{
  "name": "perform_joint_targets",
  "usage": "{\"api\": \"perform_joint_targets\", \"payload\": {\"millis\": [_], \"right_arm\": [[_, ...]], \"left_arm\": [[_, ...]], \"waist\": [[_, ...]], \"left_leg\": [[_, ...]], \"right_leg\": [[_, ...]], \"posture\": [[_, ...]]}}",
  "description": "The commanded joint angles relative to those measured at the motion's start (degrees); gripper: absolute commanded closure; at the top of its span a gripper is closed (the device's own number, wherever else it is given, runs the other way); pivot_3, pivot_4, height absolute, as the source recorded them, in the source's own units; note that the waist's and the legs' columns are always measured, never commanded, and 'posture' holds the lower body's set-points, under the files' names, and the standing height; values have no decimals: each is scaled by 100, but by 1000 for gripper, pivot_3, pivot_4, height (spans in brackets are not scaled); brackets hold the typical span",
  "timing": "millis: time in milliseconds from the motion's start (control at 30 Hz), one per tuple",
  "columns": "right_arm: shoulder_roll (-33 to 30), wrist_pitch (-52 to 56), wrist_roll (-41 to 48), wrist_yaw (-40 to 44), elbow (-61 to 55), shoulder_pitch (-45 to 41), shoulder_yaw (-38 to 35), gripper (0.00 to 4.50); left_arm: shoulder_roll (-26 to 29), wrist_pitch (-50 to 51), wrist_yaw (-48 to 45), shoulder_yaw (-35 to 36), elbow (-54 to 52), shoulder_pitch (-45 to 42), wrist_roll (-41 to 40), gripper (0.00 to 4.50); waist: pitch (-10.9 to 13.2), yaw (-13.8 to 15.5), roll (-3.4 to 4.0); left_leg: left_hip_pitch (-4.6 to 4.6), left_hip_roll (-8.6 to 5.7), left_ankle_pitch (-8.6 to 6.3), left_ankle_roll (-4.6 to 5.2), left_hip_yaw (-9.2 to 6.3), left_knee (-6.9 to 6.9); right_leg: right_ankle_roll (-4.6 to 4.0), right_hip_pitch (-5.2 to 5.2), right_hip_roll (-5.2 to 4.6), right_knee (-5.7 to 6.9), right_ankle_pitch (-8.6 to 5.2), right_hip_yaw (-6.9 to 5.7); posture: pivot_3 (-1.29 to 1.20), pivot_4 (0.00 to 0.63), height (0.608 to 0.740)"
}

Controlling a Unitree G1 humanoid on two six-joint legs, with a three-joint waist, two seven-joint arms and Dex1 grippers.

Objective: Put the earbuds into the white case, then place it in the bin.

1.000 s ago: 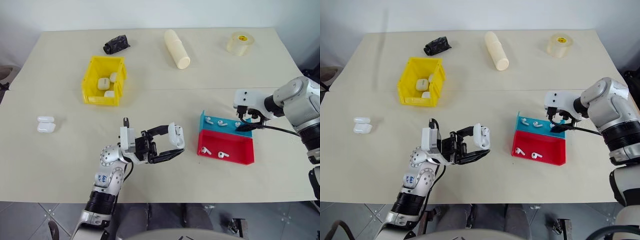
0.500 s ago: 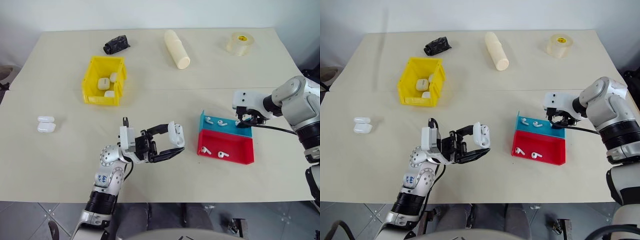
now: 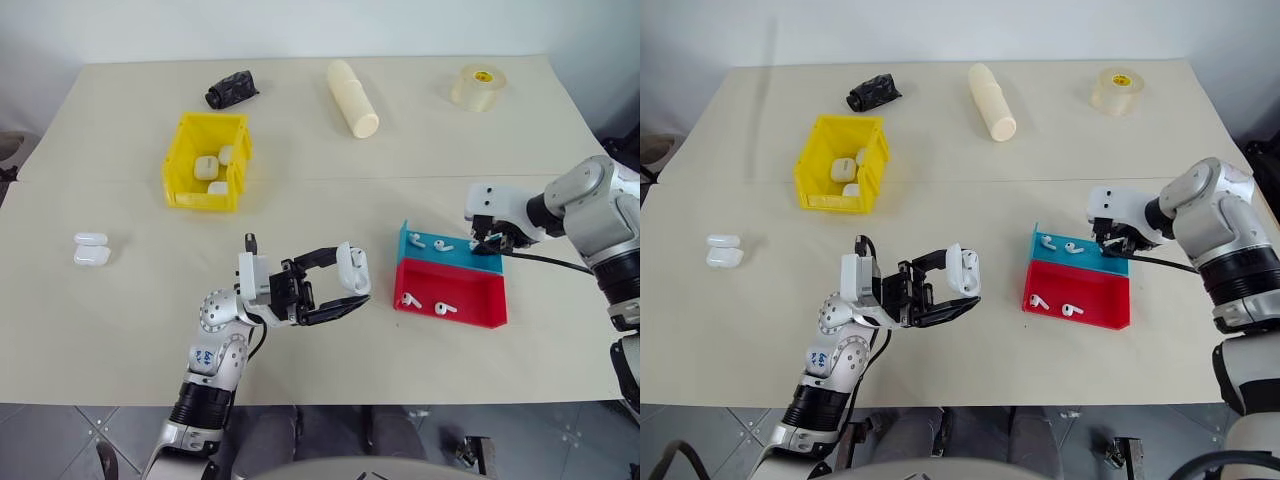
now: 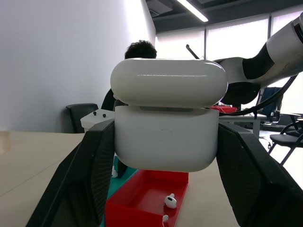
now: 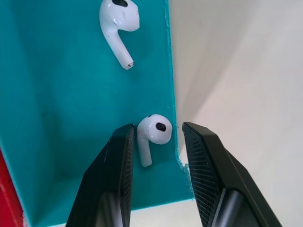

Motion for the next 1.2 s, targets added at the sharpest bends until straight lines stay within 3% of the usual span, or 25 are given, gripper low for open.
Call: {"api": "perform_joint_targets", "payload": {"millis": [33,167,233,500,767,967,1200], "right_arm": [[-19,18,39,15,-136,140,-140,2828],[12,-14,58,46,-172,201,-168,3344],[56,7,66,-2,-190,211,-195,3925],[-165,-64,214,-218,-580,321,-605,3925],[45,-53,2240,-279,-2223,1486,-2612,3925],[897,1336,4190,-890,-3844,2640,-3658,3925],[2943,1718,6258,-2652,-5266,3494,-4295,3925]], "left_arm": [[14,-70,-31,-16,-150,-57,-33,1712],[28,-66,-55,0,-129,-86,-39,1712],[39,-67,-66,8,-124,-88,-39,1712],[97,-58,-102,30,-107,-105,-74,1712],[207,-9,-317,273,186,-363,-239,1712],[164,213,-308,378,474,-688,-291,1712],[45,394,-270,386,712,-1020,-229,1712]], "waist": [[0,0,0],[0,-2,0],[0,-4,0],[0,-2,0],[1,27,-1],[1,19,-2],[1,9,-2]], "left_leg": [[0,0,0,0,0,0],[0,1,0,0,0,0],[0,1,0,0,0,1],[0,1,0,0,0,1],[-2,1,0,0,-5,0],[-2,2,-1,2,-12,7],[0,2,-1,0,-18,5]], "right_leg": [[0,0,0,0,0,0],[0,0,2,0,0,0],[0,1,1,-1,0,0],[0,1,1,0,0,0],[0,4,1,-2,0,-4],[2,9,2,-2,1,-7],[2,9,3,4,1,-6]], "posture": [[0,150,740],[0,150,740],[0,150,740],[0,150,740],[0,150,740],[0,150,740],[0,150,740]]}}
